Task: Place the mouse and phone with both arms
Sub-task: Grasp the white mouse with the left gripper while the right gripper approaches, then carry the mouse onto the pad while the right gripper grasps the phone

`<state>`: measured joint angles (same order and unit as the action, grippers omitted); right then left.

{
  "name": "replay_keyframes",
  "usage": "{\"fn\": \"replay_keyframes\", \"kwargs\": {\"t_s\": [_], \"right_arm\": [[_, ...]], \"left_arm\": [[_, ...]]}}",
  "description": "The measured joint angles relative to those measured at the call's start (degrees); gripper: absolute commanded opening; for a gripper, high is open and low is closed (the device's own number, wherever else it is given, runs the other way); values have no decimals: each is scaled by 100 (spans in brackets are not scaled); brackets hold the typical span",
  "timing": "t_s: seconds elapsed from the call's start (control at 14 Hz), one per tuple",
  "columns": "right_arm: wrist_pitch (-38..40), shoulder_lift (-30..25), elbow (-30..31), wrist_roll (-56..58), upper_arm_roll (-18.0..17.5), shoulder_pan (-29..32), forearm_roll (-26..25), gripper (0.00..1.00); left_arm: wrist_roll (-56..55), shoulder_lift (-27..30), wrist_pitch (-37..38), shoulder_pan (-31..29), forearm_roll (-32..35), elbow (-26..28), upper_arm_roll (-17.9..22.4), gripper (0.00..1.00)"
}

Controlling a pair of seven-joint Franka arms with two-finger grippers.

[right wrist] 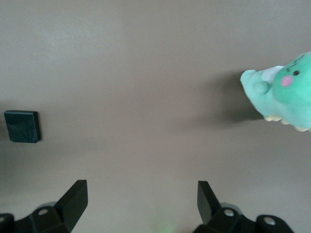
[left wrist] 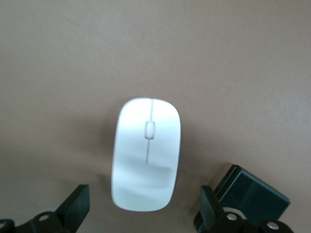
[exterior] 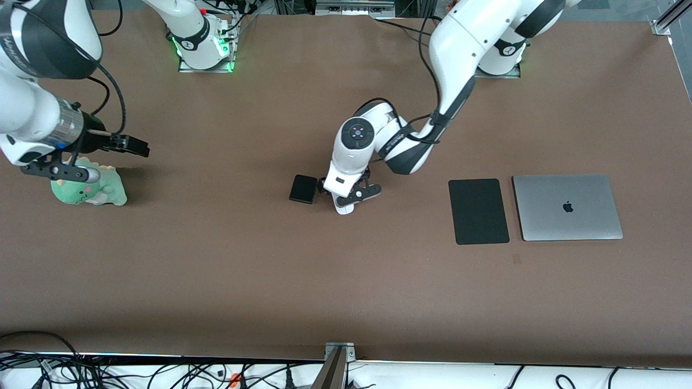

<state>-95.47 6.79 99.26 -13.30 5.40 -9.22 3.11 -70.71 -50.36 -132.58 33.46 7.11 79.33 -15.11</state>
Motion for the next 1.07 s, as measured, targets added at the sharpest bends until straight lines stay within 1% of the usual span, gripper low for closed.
{"fn": "replay_keyframes", "kwargs": {"t_s": [0.21, 0.29, 0.36, 0.43, 0.5, 0.71, 0.93, 1.0, 1.07], "right_arm": [[-102, 111, 86, -179, -1, -95, 31, 100], [-121, 134, 86, -225, -1, -122, 34, 100], [-156, 149, 86, -311, -1, -162, 39, 100], [-205, 160, 86, -452, -1, -222, 41, 100], [-258, 172, 86, -602, -2, -293, 41, 100], [-419, 232, 93, -948, -6, -530, 41, 100], [-829, 434, 116, -1015, -8, -721, 42, 100], [-989, 542, 120, -1083, -9, -794, 43, 100], [-1145, 655, 123, -1153, -9, -868, 44, 100]], "left_arm": [[-5, -210, 1, 33, 0, -163, 58, 100], [-5, -239, 1, 27, 0, -173, 78, 87], [-2, -262, 0, 18, 0, -184, 85, 71], [2, -278, 0, 11, 0, -197, 89, 60], [30, -285, 0, 2, 0, -208, 94, 56], [241, -286, 0, -78, 0, -249, 101, 52], [359, -281, 0, -226, 1, -318, 105, 52], [528, -264, 0, -320, 1, -360, 102, 50], [773, -219, 15, -458, 1, -382, 94, 45]]}}
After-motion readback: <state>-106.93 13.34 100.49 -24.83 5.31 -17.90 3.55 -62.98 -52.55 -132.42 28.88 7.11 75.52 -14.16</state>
